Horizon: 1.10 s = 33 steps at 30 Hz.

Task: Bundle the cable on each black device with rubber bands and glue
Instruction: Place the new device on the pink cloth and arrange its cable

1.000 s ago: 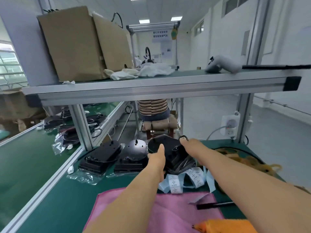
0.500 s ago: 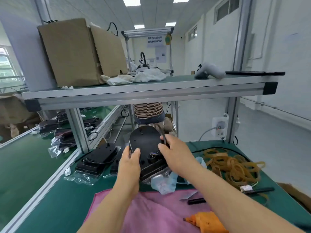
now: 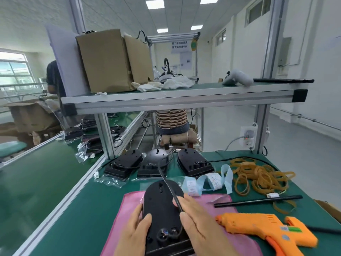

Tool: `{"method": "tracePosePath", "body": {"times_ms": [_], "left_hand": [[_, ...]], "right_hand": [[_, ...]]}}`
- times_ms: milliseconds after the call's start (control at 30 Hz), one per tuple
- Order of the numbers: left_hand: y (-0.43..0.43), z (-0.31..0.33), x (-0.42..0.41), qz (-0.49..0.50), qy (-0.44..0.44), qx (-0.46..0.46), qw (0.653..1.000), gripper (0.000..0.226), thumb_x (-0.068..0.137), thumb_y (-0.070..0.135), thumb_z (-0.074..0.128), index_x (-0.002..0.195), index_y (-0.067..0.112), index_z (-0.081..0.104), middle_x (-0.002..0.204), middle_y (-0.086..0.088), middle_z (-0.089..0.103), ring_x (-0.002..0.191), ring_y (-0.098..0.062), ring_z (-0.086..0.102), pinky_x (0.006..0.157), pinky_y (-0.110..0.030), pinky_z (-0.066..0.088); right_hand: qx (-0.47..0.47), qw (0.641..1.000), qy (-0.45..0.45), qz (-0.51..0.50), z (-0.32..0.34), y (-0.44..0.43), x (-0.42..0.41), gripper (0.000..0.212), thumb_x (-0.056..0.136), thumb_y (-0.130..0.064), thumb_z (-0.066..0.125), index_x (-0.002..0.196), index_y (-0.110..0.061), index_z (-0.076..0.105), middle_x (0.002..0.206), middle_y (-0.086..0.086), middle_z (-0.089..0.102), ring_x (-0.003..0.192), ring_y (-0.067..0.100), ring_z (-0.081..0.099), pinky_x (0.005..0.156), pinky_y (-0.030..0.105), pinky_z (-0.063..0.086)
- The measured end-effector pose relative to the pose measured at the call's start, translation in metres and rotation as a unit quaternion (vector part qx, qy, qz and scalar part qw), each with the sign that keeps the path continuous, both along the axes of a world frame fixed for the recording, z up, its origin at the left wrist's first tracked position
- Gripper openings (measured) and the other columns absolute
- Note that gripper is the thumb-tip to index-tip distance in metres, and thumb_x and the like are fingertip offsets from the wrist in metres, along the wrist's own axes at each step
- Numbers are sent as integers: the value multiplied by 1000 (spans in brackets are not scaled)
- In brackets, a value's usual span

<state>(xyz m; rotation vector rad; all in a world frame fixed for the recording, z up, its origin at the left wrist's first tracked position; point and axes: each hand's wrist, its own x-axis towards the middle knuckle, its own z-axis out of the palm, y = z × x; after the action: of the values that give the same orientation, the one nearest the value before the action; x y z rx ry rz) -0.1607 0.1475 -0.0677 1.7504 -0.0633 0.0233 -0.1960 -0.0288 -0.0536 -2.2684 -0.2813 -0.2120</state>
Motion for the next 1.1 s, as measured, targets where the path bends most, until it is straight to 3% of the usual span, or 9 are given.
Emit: {"method": "tracePosePath", "body": {"times_ms": [100,200,300,367,467,600,800,967,1100], "left_hand": [[-1,-17,-2,-1,23,18,1000,38,97,3,54,123,30,58,91,38,64,77,29,55,64,4,39],[1,-29,2,-4,39,41,998,39,98,3,53,122,34,53,101,32,64,89,18,61,77,-5,46],[2,-35,6,-13,47,64,997,39,98,5,53,128,30,55,111,14,69,104,-6,66,98,-32,50],[2,-36,7,-22,43,76,996,41,98,4,53,133,25,54,116,6,70,110,-14,65,104,-41,48],[1,-36,7,-36,29,105,993,40,98,5,52,135,21,53,117,2,69,110,-16,64,103,-40,47],[-1,-32,9,-51,15,150,987,42,98,8,54,137,23,50,119,7,65,109,-7,60,92,-16,43],[-1,-30,11,-55,15,187,981,48,100,12,53,145,23,42,131,3,59,121,-13,54,108,-28,38],[1,-28,11,-65,-4,216,974,47,101,15,51,146,24,42,130,5,60,119,-10,56,106,-25,40],[5,-21,10,-80,-29,258,962,47,101,22,50,147,31,38,132,10,57,120,-8,54,108,-28,39]], "right_hand": [[8,1000,22,15,-10,-2,-2,40,104,-23,43,142,-35,44,141,-34,33,137,-15,23,103,-4,11],[31,998,57,27,-18,-7,2,36,102,-20,49,134,-36,55,146,-28,37,141,-9,22,116,12,15],[48,993,102,45,-19,-13,6,32,100,-23,54,123,-44,61,146,-31,35,142,-9,18,121,25,15],[61,990,113,59,-16,-15,9,31,98,-23,57,115,-47,65,143,-36,36,141,-12,18,121,27,16],[62,990,98,75,-15,-14,14,28,96,-21,60,108,-43,72,137,-42,39,137,-19,14,117,22,12],[57,990,80,96,-15,-10,22,21,93,-20,63,102,-34,76,136,-39,45,131,-27,11,104,5,9],[172,979,112,13,-30,-10,23,11,86,-14,72,91,-21,79,137,-21,49,120,-14,46,95,6,35],[147,978,143,-36,-43,-12,25,44,82,-24,74,120,-40,59,147,-26,27,135,-1,32,107,19,31],[141,970,196,-13,-39,-19,38,72,81,-32,75,143,-38,39,140,-16,43,127,4,46,107,23,39]]}}
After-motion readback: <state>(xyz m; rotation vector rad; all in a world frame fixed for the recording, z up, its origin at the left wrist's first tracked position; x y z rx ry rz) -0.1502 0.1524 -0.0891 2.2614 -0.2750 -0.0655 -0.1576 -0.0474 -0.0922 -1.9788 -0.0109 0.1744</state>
